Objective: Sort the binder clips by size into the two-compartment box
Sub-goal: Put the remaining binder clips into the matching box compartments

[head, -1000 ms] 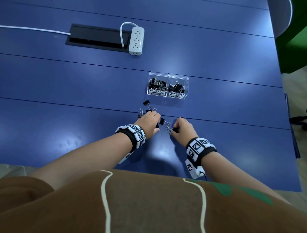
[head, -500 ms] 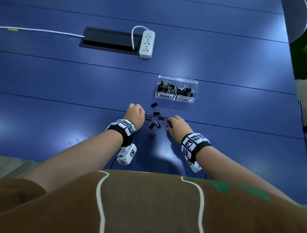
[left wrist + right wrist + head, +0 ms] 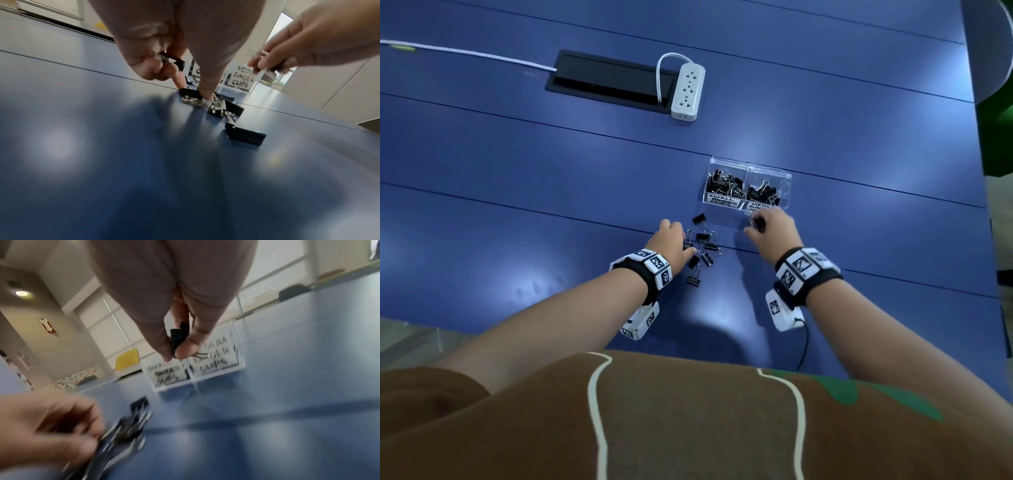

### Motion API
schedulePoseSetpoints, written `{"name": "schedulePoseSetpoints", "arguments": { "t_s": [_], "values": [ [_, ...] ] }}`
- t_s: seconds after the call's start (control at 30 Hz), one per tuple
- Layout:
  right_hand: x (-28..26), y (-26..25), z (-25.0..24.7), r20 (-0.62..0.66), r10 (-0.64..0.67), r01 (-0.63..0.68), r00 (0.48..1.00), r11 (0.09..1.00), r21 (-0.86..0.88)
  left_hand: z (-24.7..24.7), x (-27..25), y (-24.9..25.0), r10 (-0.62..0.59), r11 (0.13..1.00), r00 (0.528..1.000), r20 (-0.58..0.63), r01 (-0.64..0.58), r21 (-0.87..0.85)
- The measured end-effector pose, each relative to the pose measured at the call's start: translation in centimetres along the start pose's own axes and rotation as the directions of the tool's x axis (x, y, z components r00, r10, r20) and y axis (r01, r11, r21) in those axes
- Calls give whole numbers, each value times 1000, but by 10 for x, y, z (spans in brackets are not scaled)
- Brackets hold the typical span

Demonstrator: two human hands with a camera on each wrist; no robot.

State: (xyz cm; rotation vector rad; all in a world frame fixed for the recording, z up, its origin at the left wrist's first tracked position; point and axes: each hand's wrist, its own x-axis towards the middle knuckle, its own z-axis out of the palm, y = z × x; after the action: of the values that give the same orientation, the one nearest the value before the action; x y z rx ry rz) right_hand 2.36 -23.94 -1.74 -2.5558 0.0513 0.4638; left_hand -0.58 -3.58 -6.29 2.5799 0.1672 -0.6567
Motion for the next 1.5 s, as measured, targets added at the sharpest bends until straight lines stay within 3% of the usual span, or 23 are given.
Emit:
{"name": "schedulePoseSetpoints", "arguments": {
  "t_s": [0.1,0.27,0.4,0.5,0.6,0.77,1.03,1.17,1.27,1.5],
  "values": [
    [26,-2,-28,-122,-14,10,992,999,-32,0,0,1,-11,1000,1000,9,11,-7],
    [47,-3,-40,-139,-2,-3,990,999,-35,-2,0,2,-5,998,1000,10,6,-59],
    [31,-14,-22,-205,-138,127,969,990,-66,-1,-2,1,48,995,999,-4,-48,-93],
    [13,-22,9,-38,-230,225,972,969,-106,-1,-4,-2,63,991,998,8,-62,-120],
    [1,-24,39,177,-205,230,963,963,-138,-3,-3,-3,41,990,999,3,-40,-135],
    [-8,-13,58,226,-159,190,961,974,-123,-12,2,0,25,974,997,-67,-39,-222],
    [-22,18,50,107,-120,126,987,991,-54,-38,22,58,225,938,965,-138,-253,-238],
    [-32,31,42,92,-9,3,996,998,65,-43,44,104,307,911,942,-136,-332,-244],
    [-33,34,26,-36,93,-81,995,964,255,-42,58,135,340,913,932,-125,-359,-193],
    [5,38,-32,-236,195,-49,952,857,513,-33,74,150,317,928,943,-105,-331,-171]
  ]
}}
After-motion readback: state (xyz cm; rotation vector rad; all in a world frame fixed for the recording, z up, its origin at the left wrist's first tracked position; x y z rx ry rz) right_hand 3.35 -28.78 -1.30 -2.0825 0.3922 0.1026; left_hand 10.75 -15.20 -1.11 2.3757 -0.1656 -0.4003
